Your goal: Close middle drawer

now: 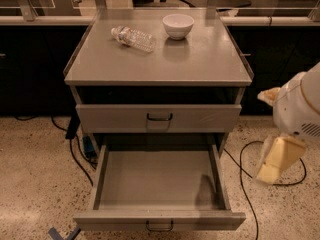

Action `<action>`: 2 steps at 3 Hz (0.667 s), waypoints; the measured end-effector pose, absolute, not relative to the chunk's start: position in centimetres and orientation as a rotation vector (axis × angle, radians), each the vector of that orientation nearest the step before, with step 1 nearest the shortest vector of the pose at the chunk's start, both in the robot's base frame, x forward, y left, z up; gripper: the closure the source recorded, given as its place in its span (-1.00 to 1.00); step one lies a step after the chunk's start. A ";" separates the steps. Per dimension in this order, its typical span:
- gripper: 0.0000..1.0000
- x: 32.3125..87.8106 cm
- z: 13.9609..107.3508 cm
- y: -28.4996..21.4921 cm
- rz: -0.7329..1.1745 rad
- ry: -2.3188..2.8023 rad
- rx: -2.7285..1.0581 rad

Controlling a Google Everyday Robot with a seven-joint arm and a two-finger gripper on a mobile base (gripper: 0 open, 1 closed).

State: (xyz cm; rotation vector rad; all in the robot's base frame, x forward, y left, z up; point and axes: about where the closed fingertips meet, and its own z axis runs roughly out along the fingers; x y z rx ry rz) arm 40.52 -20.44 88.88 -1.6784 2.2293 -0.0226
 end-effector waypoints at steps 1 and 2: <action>-1.00 38.9 84.4 -19.6 0.073 2.266 -1.688; -1.00 37.3 80.7 -18.7 0.131 2.288 -1.690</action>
Offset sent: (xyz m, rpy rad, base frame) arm -0.0526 0.0272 -0.1276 0.0793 0.1604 -0.0049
